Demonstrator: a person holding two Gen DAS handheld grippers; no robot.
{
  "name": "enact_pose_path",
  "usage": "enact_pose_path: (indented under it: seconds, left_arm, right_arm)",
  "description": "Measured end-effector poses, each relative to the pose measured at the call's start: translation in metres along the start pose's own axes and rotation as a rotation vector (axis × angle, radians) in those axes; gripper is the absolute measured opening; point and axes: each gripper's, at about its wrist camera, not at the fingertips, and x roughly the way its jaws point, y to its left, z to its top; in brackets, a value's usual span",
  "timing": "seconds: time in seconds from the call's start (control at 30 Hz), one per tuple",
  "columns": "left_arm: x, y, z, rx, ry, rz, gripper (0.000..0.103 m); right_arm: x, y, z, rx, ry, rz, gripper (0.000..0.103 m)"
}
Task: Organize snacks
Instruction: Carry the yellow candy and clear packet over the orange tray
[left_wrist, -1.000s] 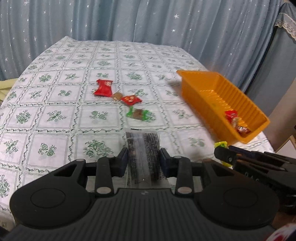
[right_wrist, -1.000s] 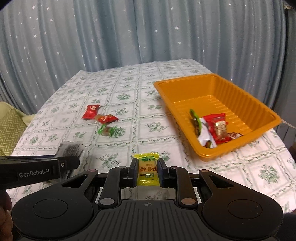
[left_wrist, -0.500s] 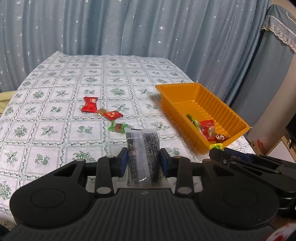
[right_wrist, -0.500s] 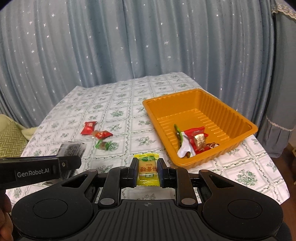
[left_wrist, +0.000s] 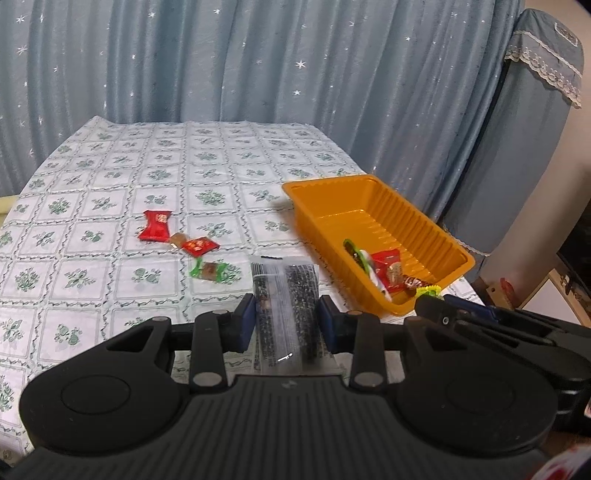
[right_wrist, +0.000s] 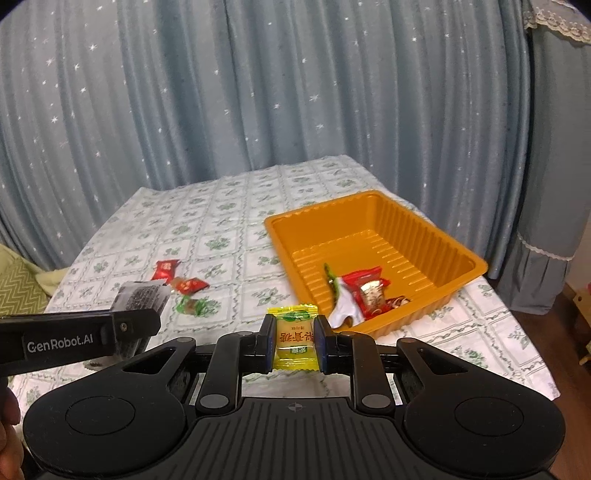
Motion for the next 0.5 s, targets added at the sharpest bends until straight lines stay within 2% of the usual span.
enact_pose_path:
  seconds: [0.5]
  left_arm:
    - [0.028,-0.045,0.027,0.040,-0.003,-0.090,0.033]
  right_arm:
    - [0.001,-0.057,0.027,0.061,-0.027,-0.101,0.022]
